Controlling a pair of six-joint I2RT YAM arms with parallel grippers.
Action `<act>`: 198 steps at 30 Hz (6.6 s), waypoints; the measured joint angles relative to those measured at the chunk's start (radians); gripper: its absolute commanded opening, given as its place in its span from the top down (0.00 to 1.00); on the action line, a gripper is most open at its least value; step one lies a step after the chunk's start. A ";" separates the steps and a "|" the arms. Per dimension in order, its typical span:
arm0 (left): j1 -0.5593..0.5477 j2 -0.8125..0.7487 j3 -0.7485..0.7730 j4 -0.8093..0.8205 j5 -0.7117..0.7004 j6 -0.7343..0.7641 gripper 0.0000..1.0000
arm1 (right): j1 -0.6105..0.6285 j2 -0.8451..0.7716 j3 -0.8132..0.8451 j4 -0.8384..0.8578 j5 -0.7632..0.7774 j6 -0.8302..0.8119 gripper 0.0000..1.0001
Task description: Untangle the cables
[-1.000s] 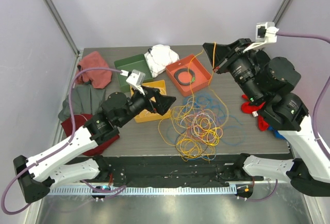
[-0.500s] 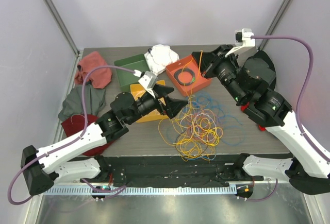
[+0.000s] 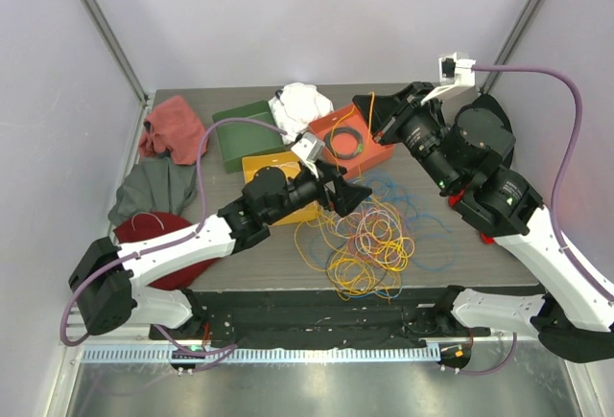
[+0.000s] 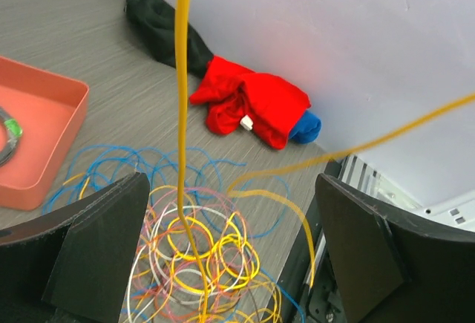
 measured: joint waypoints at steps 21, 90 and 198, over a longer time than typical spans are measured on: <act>0.000 0.022 -0.006 0.081 0.097 -0.037 0.44 | 0.000 -0.056 -0.062 0.019 0.012 0.021 0.99; 0.664 0.584 1.136 -0.889 -0.147 0.023 1.00 | 0.000 -0.481 -0.726 -0.175 0.197 0.137 0.14; 0.154 0.250 0.194 -0.625 -0.270 -0.121 0.17 | 0.000 -0.240 -0.921 -0.009 0.222 0.190 0.22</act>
